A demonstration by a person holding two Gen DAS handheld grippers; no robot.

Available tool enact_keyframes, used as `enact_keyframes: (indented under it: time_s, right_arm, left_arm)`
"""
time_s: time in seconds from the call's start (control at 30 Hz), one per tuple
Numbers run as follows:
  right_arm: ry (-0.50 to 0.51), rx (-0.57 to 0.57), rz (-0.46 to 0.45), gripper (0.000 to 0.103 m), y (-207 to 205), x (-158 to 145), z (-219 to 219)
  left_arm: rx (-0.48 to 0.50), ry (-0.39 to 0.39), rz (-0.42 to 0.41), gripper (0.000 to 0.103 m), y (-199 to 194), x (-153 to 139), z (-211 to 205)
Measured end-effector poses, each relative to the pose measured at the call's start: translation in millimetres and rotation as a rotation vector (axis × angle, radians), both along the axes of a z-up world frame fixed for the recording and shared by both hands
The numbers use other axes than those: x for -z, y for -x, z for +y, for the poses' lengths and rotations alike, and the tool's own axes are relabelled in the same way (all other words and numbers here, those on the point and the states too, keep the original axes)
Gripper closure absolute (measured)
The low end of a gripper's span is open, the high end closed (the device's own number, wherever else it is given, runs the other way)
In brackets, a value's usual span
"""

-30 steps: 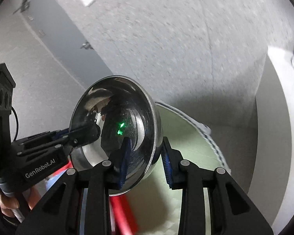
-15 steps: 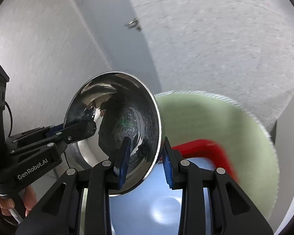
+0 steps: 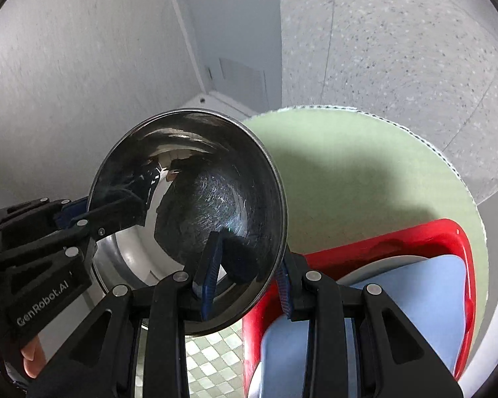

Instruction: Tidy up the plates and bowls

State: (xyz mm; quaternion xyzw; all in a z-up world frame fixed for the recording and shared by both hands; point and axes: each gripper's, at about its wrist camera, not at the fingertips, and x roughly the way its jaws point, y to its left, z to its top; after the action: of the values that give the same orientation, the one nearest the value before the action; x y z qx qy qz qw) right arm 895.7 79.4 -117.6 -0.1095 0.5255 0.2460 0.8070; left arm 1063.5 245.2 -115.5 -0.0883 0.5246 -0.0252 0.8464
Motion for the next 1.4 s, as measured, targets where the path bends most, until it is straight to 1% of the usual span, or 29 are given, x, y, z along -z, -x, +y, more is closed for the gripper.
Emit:
enact_keyframes:
  time_s: [0.13, 0.27, 0.33, 0.43, 0.57, 0.67, 0.73, 1.03, 1.17, 1.3, 1.4]
  right_arm:
    - [0.066, -0.017, -0.003, 0.072, 2, 9, 8]
    - [0.131, -0.028, -0.024, 0.072, 4, 13, 19]
    - [0.148, -0.032, -0.028, 0.071, 7, 14, 22]
    - [0.165, -0.032, -0.030, 0.067, 7, 15, 24]
    - [0.177, -0.031, -0.024, 0.064, 8, 15, 27]
    - [0.158, -0.025, -0.010, 0.063, 9, 14, 27]
    - [0.127, -0.015, 0.011, 0.063, 9, 11, 25]
    - [0.042, 0.013, 0.080, 0.060, -1, 5, 15]
    - [0.007, 0.029, 0.120, 0.058, -2, 1, 11]
    - [0.010, 0.031, 0.118, 0.058, 0, -3, 11]
    - [0.003, 0.033, 0.113, 0.056, 4, -5, 9]
  left_arm:
    - [0.004, 0.008, 0.037, 0.092, -10, 15, 8]
    - [0.011, 0.015, 0.053, 0.091, -16, 23, 16]
    - [0.015, 0.018, 0.057, 0.091, -17, 26, 16]
    - [0.015, 0.028, 0.058, 0.091, -22, 28, 16]
    - [0.020, 0.055, 0.058, 0.088, -24, 31, 22]
    - [0.019, 0.066, 0.057, 0.088, -23, 33, 26]
    - [0.017, 0.083, 0.060, 0.088, -25, 34, 27]
    - [0.001, 0.132, 0.076, 0.083, -22, 33, 34]
    - [-0.005, 0.151, 0.084, 0.078, -21, 29, 37]
    - [-0.015, 0.151, 0.091, 0.070, -19, 28, 38]
    - [-0.024, 0.171, 0.086, 0.069, -16, 27, 39]
